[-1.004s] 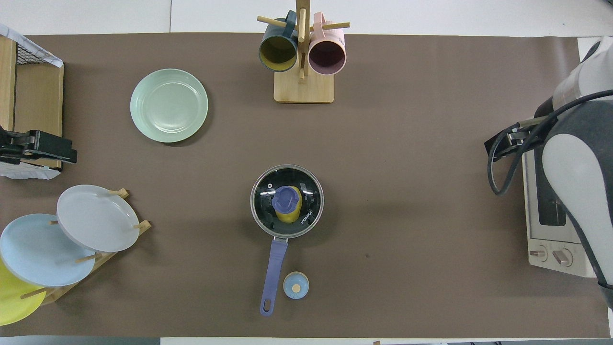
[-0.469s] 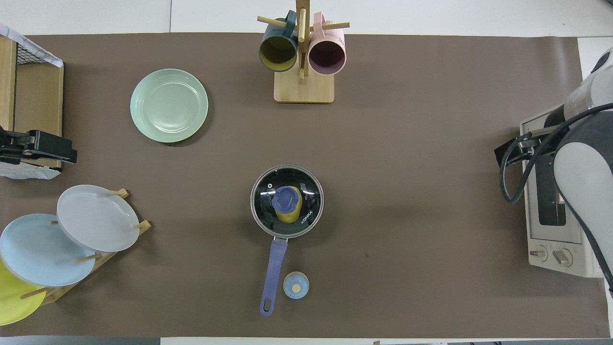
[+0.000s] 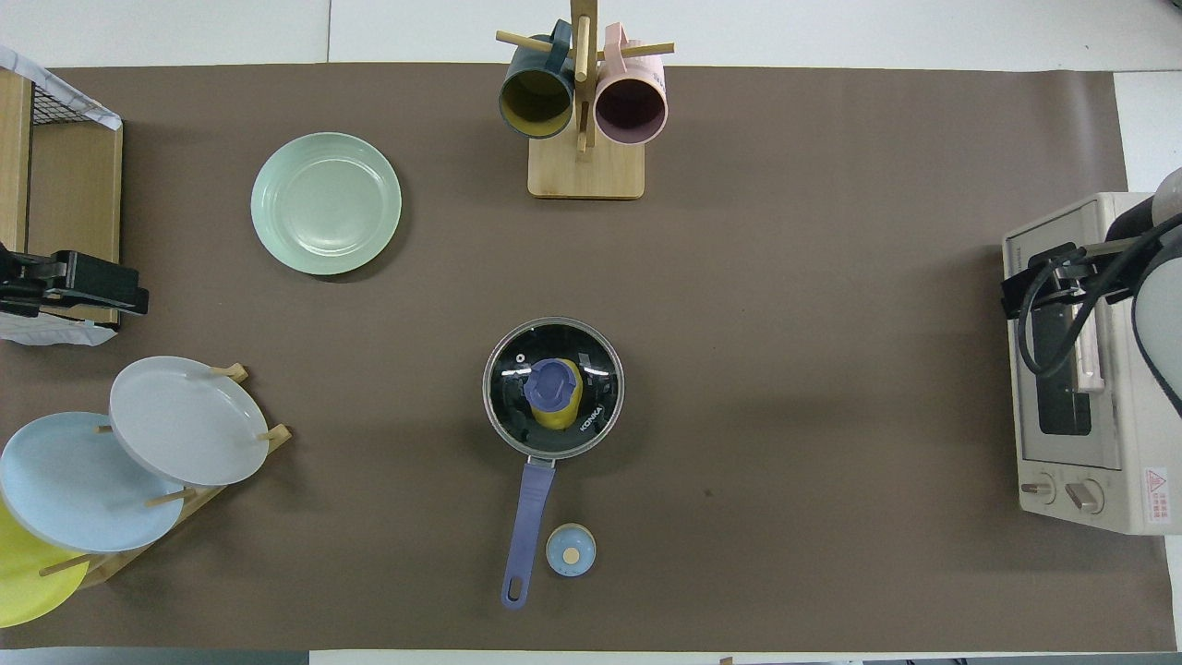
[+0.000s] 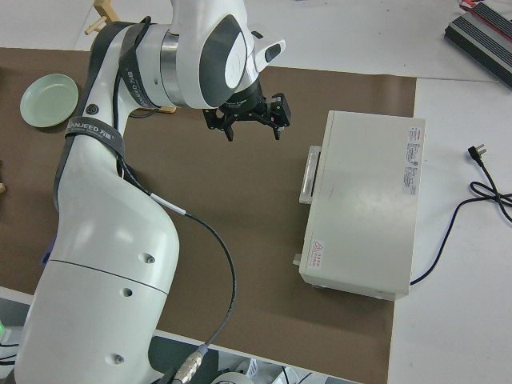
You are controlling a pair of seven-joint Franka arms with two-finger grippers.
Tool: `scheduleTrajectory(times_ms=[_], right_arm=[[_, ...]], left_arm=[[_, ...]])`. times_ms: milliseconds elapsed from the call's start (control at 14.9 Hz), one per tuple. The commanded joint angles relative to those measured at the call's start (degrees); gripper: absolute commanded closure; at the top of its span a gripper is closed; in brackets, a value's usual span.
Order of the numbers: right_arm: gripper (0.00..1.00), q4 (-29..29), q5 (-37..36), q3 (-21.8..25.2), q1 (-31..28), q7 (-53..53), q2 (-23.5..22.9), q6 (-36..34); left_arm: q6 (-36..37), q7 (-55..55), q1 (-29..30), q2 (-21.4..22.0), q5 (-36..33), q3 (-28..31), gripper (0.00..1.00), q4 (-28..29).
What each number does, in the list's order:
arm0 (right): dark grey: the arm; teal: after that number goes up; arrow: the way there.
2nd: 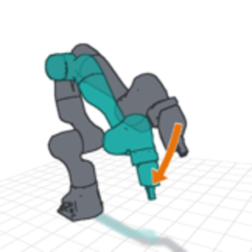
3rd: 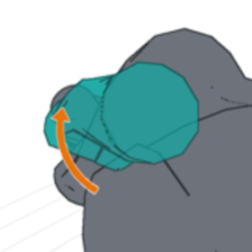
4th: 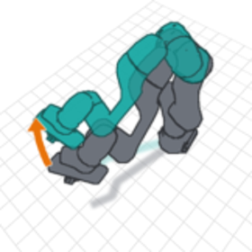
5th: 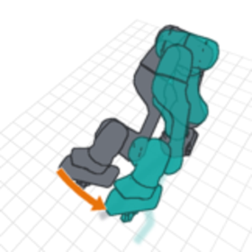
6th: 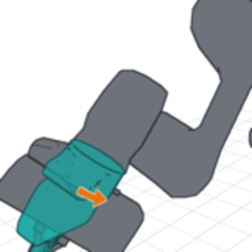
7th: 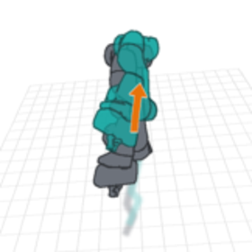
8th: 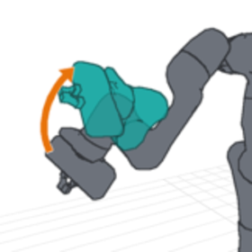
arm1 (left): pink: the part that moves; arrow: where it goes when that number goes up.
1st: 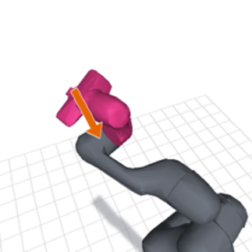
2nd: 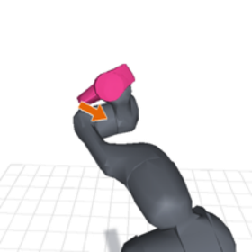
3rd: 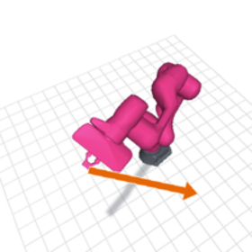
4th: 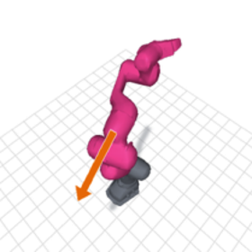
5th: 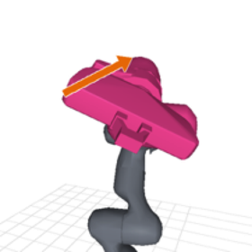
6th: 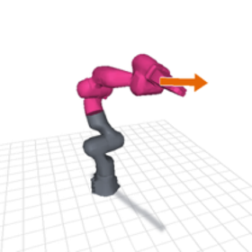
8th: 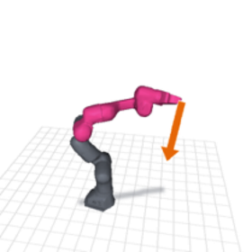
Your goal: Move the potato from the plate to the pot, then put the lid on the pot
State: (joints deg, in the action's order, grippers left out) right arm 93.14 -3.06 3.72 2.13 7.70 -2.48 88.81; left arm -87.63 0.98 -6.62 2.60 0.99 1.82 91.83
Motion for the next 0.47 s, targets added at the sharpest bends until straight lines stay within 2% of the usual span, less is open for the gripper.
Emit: scheduleTrajectory(times_ms=[0, 402], right_arm=[[0.0, 0.8, 1.3, -0.1, -0.7, 0.5, 1.3, 0.9], [0.0, 1.2, 1.3, -0.2, -1.6, 0.5, 1.7, 2.3]], left_arm=[[-0.2, 0.3, -0.1, 1.2, 0.5, 0.4, 0.0, 1.0], [-0.2, 0.3, -0.1, 1.2, 0.5, 0.4, 0.0, 1.0]])
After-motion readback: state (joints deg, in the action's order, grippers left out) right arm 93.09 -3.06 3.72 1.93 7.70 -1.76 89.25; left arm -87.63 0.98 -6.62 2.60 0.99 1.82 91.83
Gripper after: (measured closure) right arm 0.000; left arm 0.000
